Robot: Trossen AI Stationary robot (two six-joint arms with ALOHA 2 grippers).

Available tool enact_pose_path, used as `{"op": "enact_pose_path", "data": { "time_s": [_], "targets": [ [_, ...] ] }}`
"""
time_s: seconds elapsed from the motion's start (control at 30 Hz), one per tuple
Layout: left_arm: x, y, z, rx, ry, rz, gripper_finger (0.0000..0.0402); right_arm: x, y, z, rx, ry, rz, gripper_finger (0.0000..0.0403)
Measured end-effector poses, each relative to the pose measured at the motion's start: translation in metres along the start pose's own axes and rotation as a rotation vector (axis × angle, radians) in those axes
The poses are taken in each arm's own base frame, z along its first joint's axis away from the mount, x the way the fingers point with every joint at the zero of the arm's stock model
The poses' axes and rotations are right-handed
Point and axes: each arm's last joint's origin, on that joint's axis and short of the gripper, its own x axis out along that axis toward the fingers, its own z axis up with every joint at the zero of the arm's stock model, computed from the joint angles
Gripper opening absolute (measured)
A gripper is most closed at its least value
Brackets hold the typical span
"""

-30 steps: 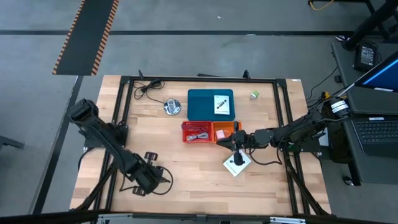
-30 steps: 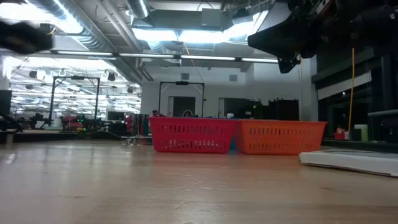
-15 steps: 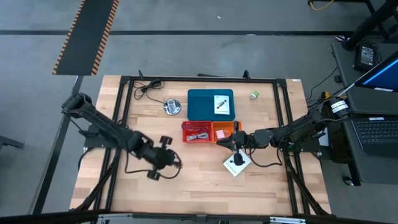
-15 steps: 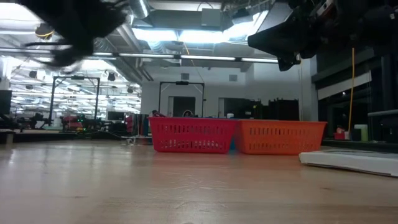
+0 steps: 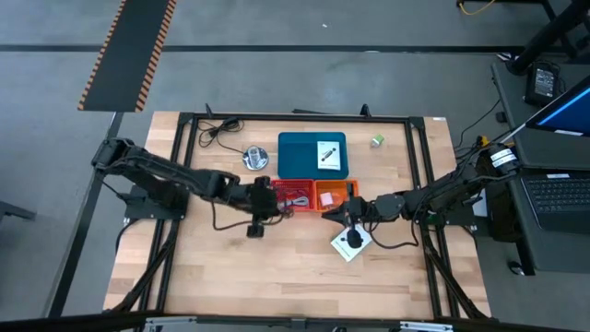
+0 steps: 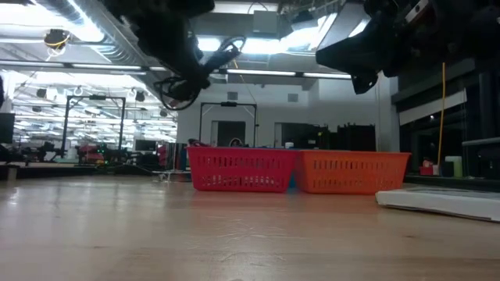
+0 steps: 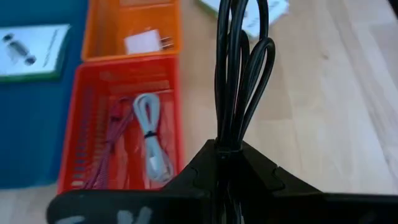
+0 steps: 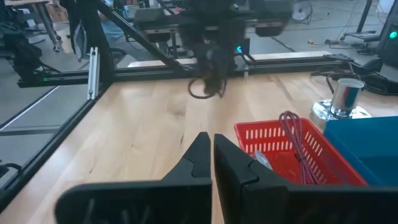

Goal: Pick and place items into bin
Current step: Put the black charger cable into the red bin

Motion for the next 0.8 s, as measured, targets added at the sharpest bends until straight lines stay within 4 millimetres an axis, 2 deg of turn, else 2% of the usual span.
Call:
{"op": "enact_pose_path", "data": {
  "time_s": [0.27,0.4,0.57,0.8],
  "targets": [
    [0.002,0.029,0.001,-0.138,0.01,0.057,0.0031,0.0,0.0,0.0,0.0,0.0,-0.001,0.0002],
    [0.011,0.041,0.0,-0.253,0.052,0.078,0.0031,-0.002,-0.001,0.005,-0.018,-0.022,-0.008,0.0002],
    [0.027,0.052,0.011,-0.217,0.114,0.033,0.0031,-0.007,-0.003,0.015,-0.032,-0.065,-0.014,0.0003],
    [0.046,0.068,0.021,-0.238,0.332,0.069,0.0031,-0.009,-0.009,0.019,-0.03,-0.066,-0.038,0.0011]
  ]
}}
